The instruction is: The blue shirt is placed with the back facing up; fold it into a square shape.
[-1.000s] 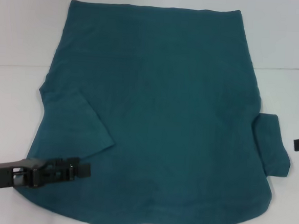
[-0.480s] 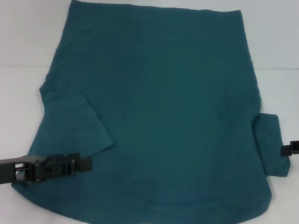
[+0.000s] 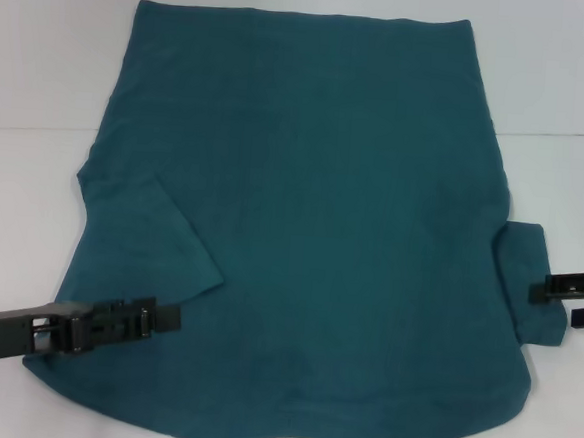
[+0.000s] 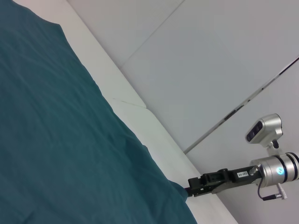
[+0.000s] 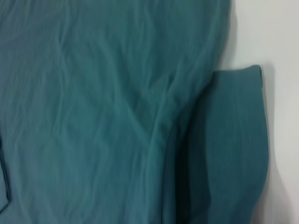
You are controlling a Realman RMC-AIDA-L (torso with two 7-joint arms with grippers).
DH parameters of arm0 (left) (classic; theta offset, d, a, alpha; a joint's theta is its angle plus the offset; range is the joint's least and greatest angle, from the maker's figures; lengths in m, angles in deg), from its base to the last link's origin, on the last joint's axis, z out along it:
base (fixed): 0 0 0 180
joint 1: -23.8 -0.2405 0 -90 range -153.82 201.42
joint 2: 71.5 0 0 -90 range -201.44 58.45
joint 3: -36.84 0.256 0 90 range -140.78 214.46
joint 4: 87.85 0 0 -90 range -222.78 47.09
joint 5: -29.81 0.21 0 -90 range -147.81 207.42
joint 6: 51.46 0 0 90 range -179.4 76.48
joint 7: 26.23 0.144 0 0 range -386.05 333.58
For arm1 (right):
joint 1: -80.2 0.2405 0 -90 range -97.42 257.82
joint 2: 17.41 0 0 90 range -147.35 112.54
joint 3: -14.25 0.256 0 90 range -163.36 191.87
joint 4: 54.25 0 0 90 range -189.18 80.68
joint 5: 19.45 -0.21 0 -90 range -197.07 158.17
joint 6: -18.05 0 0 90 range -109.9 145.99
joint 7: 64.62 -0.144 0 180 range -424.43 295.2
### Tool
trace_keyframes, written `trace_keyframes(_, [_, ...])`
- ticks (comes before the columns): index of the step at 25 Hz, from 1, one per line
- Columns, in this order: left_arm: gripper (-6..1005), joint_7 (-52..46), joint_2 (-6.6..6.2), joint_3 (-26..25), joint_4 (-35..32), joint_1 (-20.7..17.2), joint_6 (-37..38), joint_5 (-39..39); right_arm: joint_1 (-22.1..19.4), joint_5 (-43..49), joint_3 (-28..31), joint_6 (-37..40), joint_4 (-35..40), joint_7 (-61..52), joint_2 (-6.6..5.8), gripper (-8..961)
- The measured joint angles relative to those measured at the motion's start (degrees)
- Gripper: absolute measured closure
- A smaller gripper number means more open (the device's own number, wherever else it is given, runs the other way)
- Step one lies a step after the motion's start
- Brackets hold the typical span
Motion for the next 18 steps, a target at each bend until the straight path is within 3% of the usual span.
trace_keyframes(9, [216, 0.03, 0.1, -0.03, 0.05, 0.0, -0.07, -0.1, 1.37, 1.7, -0.76, -2.2, -2.57, -0.86, 0.34, 95])
trace_keyframes(14, [215, 0.05, 0.1, -0.05, 0.05, 0.04, -0.06, -0.18, 2.24, 3.26, -0.93, -2.62, -2.45, -1.72, 0.76, 314])
trace_keyframes(18, [216, 0.05, 0.09, -0.05, 0.05, 0.07, -0.04, -0.18, 2.48, 3.1, -0.69, -2.2, -2.16, -1.62, 0.93, 403])
